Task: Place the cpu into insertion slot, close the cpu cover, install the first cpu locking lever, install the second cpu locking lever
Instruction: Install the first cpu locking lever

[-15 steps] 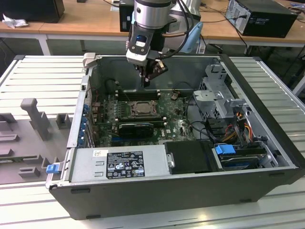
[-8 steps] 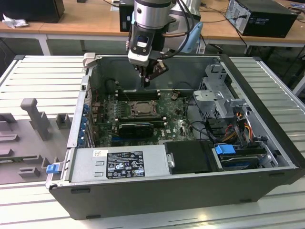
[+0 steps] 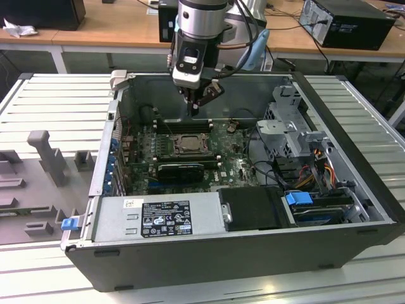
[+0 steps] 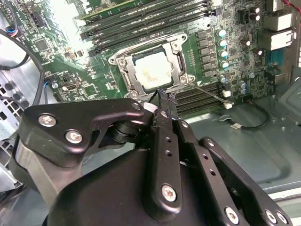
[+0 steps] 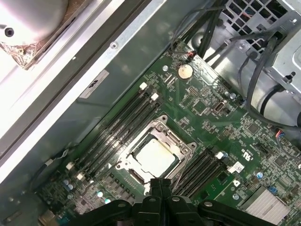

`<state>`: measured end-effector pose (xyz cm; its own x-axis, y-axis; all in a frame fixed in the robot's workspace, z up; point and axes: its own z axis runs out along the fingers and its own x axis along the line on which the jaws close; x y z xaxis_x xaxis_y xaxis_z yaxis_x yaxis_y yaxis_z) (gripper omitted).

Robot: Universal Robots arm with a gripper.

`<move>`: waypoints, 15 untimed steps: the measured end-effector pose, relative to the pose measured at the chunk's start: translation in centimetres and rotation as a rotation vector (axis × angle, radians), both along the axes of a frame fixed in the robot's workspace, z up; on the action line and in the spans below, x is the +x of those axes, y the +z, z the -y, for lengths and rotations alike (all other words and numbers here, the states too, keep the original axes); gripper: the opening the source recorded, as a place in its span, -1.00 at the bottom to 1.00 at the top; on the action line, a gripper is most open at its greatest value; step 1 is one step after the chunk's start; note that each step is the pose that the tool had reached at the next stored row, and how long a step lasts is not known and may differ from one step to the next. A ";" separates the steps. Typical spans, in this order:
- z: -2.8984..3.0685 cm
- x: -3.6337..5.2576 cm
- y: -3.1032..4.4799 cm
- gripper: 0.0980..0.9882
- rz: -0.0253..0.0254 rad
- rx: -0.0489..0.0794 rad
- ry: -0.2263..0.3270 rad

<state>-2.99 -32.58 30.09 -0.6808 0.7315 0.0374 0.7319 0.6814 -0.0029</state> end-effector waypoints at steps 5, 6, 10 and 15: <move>0.00 0.00 -0.02 -0.98 0.0001 0.000 0.050; 0.00 0.00 -0.02 -0.98 0.0002 0.000 0.065; 0.00 0.00 -0.04 -0.98 0.0005 0.000 0.171; 0.02 -0.04 -0.12 -0.98 0.0007 0.000 0.266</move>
<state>-3.03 -32.60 29.97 -0.8491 0.5269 0.0368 0.5272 0.8497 -0.0024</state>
